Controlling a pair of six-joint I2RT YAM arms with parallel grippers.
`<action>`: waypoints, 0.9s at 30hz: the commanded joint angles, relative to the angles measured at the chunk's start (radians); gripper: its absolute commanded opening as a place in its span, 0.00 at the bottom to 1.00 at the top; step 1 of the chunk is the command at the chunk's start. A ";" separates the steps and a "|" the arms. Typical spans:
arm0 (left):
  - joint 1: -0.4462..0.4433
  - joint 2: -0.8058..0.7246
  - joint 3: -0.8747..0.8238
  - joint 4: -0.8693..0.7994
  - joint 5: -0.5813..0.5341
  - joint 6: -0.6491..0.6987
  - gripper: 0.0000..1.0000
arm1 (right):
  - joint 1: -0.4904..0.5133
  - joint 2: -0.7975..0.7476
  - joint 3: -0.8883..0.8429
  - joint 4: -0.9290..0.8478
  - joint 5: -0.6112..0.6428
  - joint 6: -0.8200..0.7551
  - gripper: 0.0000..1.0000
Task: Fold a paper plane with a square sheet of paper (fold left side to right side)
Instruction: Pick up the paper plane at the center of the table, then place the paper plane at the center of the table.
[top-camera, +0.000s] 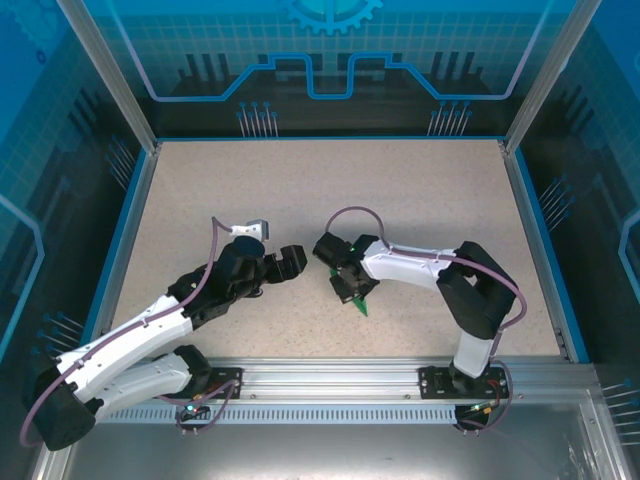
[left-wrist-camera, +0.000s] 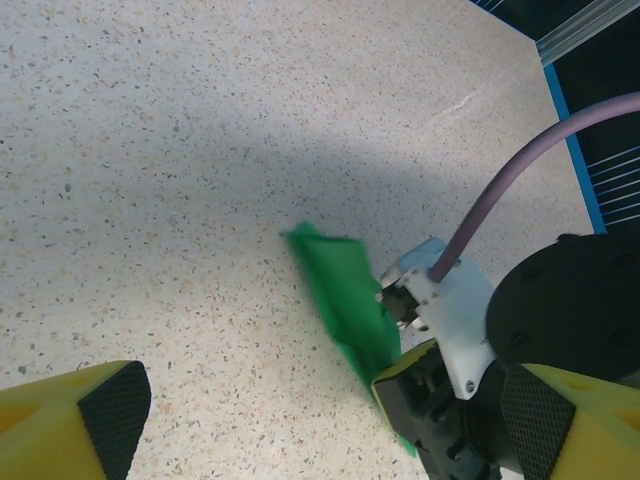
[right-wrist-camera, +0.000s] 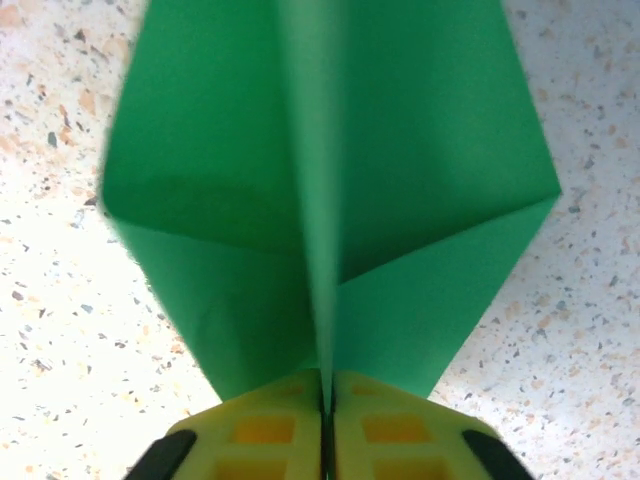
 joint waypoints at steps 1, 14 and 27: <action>0.004 -0.022 -0.012 -0.021 -0.020 0.007 0.95 | -0.054 -0.062 -0.020 0.041 -0.078 -0.006 0.05; 0.006 -0.018 -0.013 -0.016 -0.012 0.006 0.95 | -0.276 -0.019 -0.039 0.100 -0.262 -0.030 0.10; 0.004 -0.017 -0.009 -0.016 -0.010 0.011 0.95 | -0.285 0.098 -0.010 0.113 -0.253 -0.043 0.11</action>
